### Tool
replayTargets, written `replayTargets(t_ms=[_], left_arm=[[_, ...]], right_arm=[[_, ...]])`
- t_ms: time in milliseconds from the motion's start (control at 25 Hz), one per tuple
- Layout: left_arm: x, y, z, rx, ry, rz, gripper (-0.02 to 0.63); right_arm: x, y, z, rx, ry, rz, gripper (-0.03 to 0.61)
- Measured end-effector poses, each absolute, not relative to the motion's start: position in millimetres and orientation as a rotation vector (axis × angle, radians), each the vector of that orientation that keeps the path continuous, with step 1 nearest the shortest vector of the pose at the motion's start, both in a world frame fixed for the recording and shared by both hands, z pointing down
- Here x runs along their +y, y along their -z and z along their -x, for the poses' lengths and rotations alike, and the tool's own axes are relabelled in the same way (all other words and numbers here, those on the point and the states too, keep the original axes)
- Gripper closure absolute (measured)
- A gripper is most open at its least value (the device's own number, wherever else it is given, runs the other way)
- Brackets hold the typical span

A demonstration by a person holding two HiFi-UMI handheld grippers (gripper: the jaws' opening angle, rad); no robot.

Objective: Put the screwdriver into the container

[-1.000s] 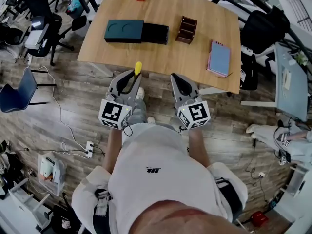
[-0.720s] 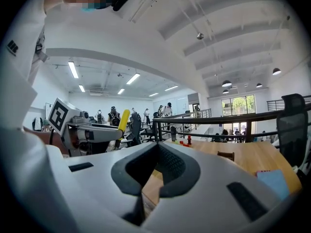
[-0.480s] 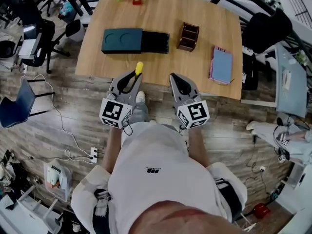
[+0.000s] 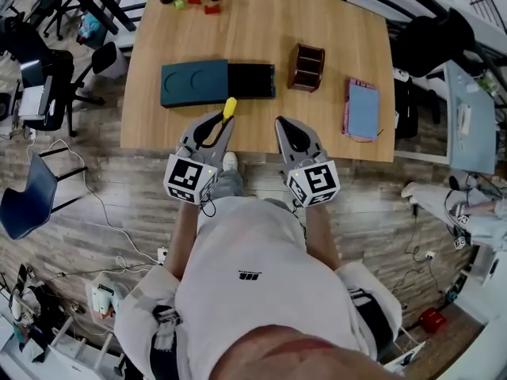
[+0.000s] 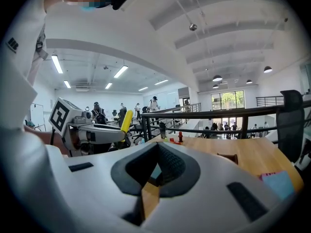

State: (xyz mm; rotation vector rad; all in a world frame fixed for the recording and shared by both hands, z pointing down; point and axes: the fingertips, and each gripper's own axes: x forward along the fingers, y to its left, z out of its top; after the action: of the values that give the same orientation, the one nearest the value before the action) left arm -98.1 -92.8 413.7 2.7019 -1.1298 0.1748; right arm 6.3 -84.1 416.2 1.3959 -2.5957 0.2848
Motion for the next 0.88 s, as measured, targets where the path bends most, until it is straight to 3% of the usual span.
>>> replayTargets(t_ms=[880], left_arm=[[-187, -458, 100, -0.932, -0.265, -2.744, 0.538]], right_arm=[[-150, -454, -2, -2.444, -0.371, -1.516, 0.583]])
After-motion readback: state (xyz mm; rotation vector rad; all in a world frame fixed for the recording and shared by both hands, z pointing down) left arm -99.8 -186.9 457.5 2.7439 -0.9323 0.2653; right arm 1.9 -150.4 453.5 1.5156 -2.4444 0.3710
